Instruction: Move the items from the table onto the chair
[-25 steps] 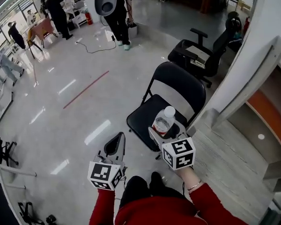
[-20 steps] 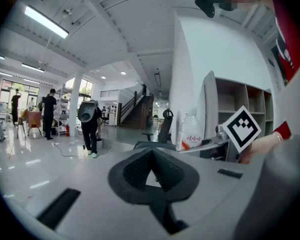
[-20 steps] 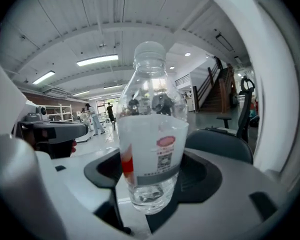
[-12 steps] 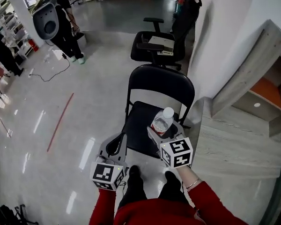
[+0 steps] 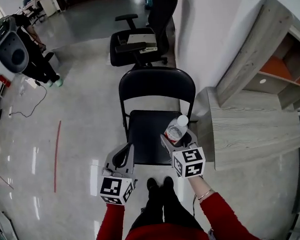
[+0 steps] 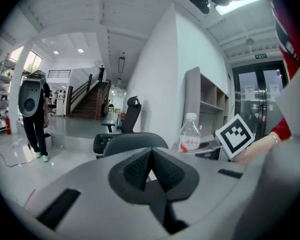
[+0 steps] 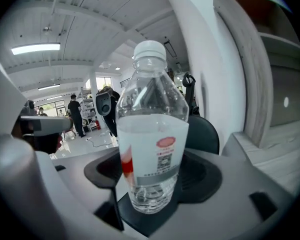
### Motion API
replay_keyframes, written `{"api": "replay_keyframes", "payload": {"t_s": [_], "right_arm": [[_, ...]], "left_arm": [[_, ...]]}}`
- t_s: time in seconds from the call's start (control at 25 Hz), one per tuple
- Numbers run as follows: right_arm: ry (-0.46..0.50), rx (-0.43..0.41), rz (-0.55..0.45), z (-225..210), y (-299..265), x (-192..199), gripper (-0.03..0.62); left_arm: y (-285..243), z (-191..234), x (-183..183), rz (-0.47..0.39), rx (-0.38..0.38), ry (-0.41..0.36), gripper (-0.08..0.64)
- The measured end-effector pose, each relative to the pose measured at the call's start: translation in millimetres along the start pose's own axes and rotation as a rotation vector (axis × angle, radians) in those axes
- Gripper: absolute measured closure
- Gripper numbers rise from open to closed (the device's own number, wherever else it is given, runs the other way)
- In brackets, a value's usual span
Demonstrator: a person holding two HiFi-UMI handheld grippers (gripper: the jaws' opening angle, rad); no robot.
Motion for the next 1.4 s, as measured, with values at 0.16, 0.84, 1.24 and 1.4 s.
{"api": "replay_keyframes", "payload": {"t_s": [0.16,0.84,1.24,1.4], "right_arm": [[0.015,0.044,-0.009,-6.5,-9.5,16.9,0.265],[0.016,0.127,0.048,-43.3,-116.1,185.4,0.265],[0.026,0.165,0.007,-67.3,-158.2,236.8,0.265],[0.038,0.167,-0.017,-69.6,-160.4,250.1,0.264]], "left_arm": [[-10.3,2.6,15.0,0.020,0.045,0.022,0.552],[-99.6,20.7,174.0,0.101,0.092,0.083,0.552],[-132.6,25.1,235.2,0.111,0.114,0.089,0.552],[-132.9,23.2,234.7,0.100,0.118,0.123,0.552]]}}
Point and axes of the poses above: the fingertips, and each gripper's own axes: y backward along the fingers, z to its left, x out of its underside, the point moved 5 cm from there along y, backward along the fingers, and after that the axes turned 7 degrees about x, right-handed, at the moved point
